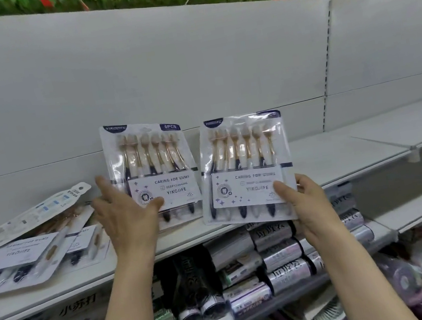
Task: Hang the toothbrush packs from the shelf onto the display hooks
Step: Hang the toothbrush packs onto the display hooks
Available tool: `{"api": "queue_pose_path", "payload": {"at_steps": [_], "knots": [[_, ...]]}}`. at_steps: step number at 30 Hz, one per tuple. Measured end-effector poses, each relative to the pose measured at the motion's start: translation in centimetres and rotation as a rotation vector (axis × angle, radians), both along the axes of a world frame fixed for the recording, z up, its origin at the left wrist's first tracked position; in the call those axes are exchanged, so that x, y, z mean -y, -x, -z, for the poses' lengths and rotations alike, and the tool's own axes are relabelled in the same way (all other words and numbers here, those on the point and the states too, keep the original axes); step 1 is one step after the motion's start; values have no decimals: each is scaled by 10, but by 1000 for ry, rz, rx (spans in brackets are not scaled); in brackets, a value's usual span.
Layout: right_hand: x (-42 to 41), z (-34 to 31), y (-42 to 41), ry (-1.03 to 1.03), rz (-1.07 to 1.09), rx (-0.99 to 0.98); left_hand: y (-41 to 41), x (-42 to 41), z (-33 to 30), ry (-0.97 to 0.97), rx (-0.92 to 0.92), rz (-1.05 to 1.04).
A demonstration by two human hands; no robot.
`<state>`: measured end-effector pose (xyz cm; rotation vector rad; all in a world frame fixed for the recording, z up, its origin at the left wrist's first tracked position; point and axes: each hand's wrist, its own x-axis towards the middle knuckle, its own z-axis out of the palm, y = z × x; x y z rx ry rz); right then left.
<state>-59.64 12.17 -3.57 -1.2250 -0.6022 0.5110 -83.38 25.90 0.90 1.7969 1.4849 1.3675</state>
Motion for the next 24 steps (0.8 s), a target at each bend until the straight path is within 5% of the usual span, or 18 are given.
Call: {"api": "queue_pose_path", "payload": {"at_steps": [12, 24], "knots": [[6, 2, 21, -397, 181, -41, 36, 26, 27, 25, 479, 17], [-47, -6, 214, -359, -131, 10, 275, 67, 46, -58, 703, -89]]}}
